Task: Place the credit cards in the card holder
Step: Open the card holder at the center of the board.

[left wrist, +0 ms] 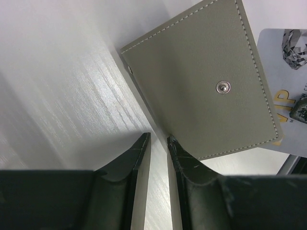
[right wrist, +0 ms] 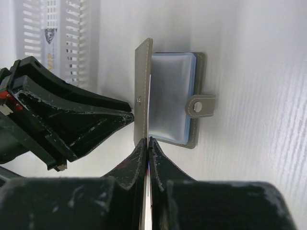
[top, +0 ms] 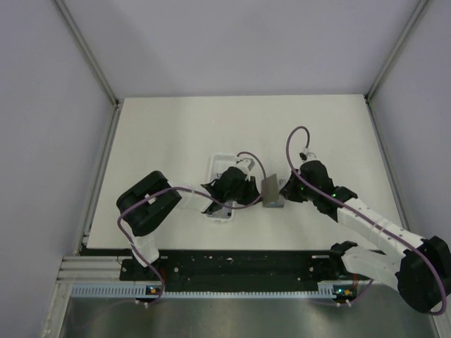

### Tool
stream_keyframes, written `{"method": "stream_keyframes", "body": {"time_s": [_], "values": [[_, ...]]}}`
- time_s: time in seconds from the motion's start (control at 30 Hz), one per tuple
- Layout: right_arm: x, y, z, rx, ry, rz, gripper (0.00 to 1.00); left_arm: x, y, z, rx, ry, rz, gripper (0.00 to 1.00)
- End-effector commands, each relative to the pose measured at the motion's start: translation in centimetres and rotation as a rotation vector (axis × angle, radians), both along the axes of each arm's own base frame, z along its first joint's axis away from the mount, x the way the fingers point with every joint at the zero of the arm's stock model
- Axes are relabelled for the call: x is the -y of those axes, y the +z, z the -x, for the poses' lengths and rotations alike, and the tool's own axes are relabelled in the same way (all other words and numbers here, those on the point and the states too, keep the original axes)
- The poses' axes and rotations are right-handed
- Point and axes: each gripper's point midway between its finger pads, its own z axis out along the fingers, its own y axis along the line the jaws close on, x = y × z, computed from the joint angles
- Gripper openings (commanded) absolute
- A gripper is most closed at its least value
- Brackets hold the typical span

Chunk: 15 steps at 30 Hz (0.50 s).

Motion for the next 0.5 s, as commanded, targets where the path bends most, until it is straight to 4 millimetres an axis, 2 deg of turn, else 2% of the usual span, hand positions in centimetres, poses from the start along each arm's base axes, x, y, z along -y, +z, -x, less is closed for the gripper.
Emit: {"method": "stream_keyframes", "body": {"time_s": [0.0,0.27,0.47], "values": [[-1.7,1.9,-0.7,0.083,0.051,-0.109,0.0,-2.5,-3.0,2.1,-0.066,-0.006,-0.112,0.27],[-4.0,2.2,-0.4,0.113,0.151,-0.216,0.0,-3.2,-3.7,2.4,-0.075,0.003,-0.135,0.28],[-5.9,3.2,-0.1,0.167,0.235,-0.32,0.0,-4.4,-4.4,2.9,-0.08,0.019,-0.163,0.31]]}}
